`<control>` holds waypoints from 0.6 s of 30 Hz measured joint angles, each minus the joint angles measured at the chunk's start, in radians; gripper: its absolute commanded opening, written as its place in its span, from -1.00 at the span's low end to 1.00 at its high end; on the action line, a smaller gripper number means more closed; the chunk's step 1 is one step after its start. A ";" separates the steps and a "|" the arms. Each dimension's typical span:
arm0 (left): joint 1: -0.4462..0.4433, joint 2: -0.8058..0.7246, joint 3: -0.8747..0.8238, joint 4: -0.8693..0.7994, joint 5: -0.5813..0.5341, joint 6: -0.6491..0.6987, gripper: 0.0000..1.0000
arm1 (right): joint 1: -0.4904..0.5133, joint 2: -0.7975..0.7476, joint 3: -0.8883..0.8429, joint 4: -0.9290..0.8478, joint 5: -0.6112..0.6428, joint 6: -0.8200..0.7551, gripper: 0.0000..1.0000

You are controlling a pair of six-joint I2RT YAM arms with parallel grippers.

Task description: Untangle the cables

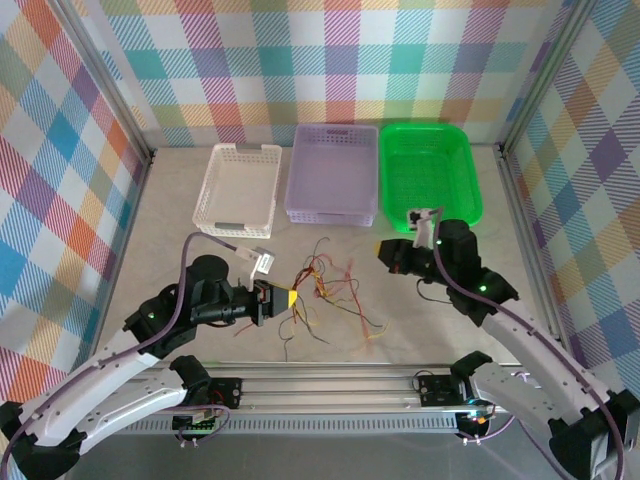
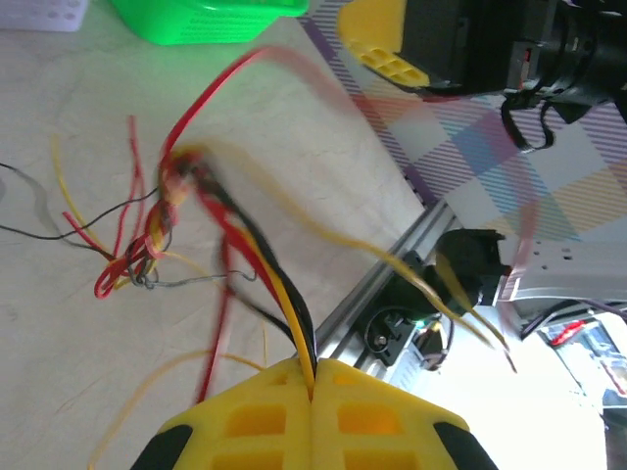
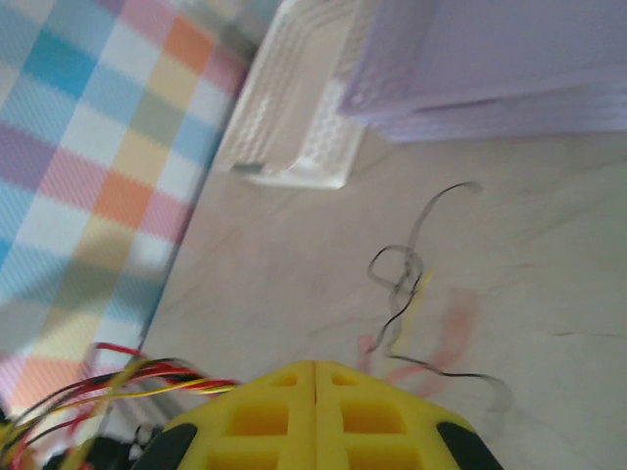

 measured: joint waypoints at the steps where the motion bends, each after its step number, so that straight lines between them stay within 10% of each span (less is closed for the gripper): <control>1: 0.003 -0.004 0.015 -0.024 -0.018 0.005 -1.00 | -0.019 -0.012 0.003 -0.024 0.010 -0.005 -1.00; 9: 0.047 -0.002 0.082 -0.127 -0.106 0.028 -1.00 | -0.106 -0.028 0.036 -0.074 -0.071 -0.024 -1.00; 14: 0.051 0.034 0.079 -0.084 -0.081 0.001 -1.00 | -0.061 0.022 0.029 0.072 -0.256 -0.015 -0.10; 18: 0.051 0.084 0.074 -0.019 -0.052 -0.013 -1.00 | 0.089 0.050 0.031 0.157 -0.293 -0.047 0.12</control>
